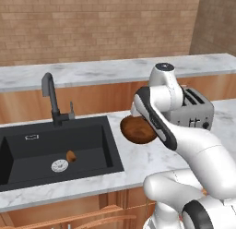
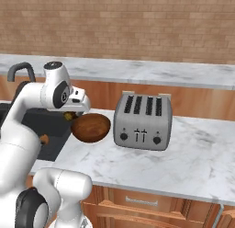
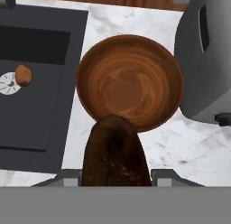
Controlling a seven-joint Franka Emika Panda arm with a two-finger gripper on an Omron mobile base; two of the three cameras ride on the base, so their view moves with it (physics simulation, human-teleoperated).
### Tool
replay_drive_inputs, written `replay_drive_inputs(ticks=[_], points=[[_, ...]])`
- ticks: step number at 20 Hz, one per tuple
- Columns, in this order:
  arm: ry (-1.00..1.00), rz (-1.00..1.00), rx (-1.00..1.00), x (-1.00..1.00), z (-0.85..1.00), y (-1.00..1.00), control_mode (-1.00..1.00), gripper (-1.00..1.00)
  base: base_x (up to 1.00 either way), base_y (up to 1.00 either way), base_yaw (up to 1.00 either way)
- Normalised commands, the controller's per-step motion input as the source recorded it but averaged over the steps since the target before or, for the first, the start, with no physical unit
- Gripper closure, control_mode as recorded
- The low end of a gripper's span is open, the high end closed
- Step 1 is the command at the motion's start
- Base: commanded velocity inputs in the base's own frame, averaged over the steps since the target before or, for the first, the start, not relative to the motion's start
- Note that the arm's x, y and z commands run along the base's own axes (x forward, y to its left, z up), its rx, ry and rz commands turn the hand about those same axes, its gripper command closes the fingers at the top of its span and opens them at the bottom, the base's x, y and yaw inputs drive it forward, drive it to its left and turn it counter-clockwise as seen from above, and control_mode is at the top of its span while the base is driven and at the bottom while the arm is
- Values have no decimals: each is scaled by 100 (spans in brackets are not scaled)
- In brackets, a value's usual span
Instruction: Pick the sweet potatos from the cabinet and place them in one bowl. Pick the potato from the sink and place it in the other bowl.
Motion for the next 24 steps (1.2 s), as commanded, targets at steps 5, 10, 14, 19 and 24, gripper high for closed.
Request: replay_drive_inputs(ticks=[5,10,14,19,24], points=[[5,1,0,47,0,0,-100,100,0,0,0],[2,1,0,63,0,0,-100,100,0,0,0],[0,0,0,51,-4,0,-100,100,0,0,0],[0,0,0,19,-34,0,-100,100,0,0,0],[0,1,0,1,-42,0,-100,100,0,0,0]])
